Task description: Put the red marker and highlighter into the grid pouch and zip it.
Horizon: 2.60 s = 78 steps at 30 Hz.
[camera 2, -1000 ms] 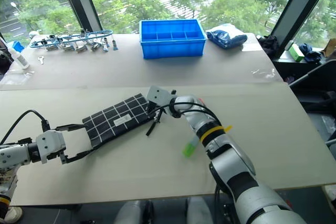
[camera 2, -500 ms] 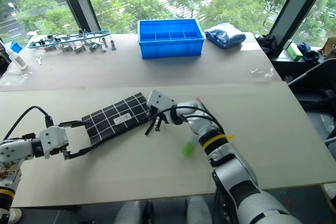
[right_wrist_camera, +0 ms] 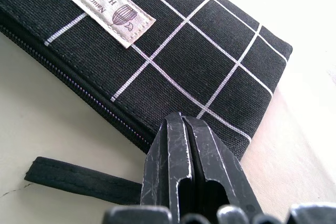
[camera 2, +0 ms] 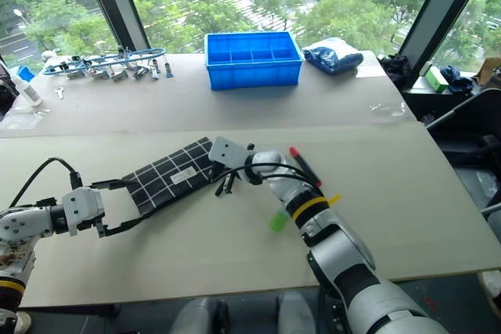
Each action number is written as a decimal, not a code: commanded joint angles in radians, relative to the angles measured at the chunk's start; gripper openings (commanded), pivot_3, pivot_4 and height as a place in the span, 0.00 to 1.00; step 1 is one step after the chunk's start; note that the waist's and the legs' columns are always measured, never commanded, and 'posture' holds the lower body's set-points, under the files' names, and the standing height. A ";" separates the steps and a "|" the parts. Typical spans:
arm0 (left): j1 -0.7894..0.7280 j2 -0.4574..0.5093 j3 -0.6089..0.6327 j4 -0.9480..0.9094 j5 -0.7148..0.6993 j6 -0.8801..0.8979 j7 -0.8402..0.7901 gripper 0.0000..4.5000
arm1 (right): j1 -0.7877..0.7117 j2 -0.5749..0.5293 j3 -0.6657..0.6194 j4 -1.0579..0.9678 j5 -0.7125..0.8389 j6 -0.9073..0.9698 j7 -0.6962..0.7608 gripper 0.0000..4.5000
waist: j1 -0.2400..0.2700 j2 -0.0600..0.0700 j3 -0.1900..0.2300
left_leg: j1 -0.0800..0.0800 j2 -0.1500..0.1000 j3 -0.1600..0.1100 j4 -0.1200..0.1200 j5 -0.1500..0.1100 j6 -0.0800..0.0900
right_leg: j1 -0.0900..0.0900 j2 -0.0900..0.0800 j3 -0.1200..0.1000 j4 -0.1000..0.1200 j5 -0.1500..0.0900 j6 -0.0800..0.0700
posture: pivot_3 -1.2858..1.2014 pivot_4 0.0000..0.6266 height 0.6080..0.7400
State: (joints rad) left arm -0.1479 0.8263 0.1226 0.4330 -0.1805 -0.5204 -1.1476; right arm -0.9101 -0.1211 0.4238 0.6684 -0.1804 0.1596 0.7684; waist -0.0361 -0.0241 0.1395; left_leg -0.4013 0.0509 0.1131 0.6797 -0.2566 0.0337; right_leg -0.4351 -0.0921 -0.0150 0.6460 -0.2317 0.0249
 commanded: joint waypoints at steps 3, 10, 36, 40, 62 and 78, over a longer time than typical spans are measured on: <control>0.006 -0.039 -0.076 -0.021 0.083 -0.043 0.049 1.00 | 0.011 -0.021 -0.010 0.027 -0.015 0.024 0.007 0.01 | 0.007 0.002 -0.001 | 0.001 -0.001 0.000 0.000 0.000 0.000 | 0.001 -0.001 0.000 0.000 0.000 0.000 | 0.52 0.24 1.00; -0.008 -0.093 -0.128 -0.087 0.130 -0.065 0.124 1.00 | 0.017 -0.027 -0.013 0.018 -0.015 0.033 0.012 0.01 | 0.021 0.002 -0.002 | 0.004 -0.001 0.000 0.000 0.000 0.001 | 0.006 -0.001 0.000 -0.002 0.000 0.000 | 0.52 0.24 1.00; -0.031 -0.020 -0.144 -0.060 0.103 -0.064 0.123 1.00 | 0.000 -0.045 -0.044 0.042 -0.018 0.025 0.010 0.01 | 0.016 0.002 -0.002 | 0.009 0.001 0.000 -0.002 -0.001 0.002 | 0.009 0.000 -0.001 -0.003 -0.001 -0.001 | 0.52 0.24 1.00; -0.053 -0.062 -0.163 -0.083 0.113 -0.065 0.143 1.00 | 0.000 -0.049 -0.046 0.044 -0.018 0.025 0.008 0.01 | 0.023 0.002 -0.002 | 0.009 0.000 0.000 -0.002 -0.001 0.002 | 0.010 -0.001 -0.001 -0.003 -0.001 -0.001 | 0.52 0.24 1.00; -0.084 -0.081 -0.194 -0.067 0.083 -0.035 0.103 0.02 | 0.004 -0.075 -0.057 0.031 -0.016 0.040 0.005 0.00 | 0.022 0.002 -0.002 | 0.009 0.001 -0.001 -0.002 -0.001 0.002 | 0.010 0.000 -0.001 -0.004 -0.001 -0.001 | 0.52 0.24 1.00; -0.094 -0.113 -0.177 -0.074 0.054 -0.005 0.120 0.00 | -0.088 -0.067 -0.343 -0.087 0.245 0.386 -0.014 0.48 | 0.021 0.002 -0.001 | -0.001 0.001 -0.002 -0.002 -0.001 0.002 | 0.000 -0.001 -0.001 -0.004 -0.001 -0.001 | 0.52 0.24 1.00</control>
State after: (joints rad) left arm -0.2338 0.7122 -0.0709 0.3683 -0.1164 -0.5262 -1.0347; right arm -0.9680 -0.1815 0.1340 0.6672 0.0053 0.4879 0.7519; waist -0.0156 -0.0216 0.1382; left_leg -0.4047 0.0514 0.1112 0.6778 -0.2575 0.0354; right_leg -0.4374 -0.0929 -0.0157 0.6426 -0.2322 0.0238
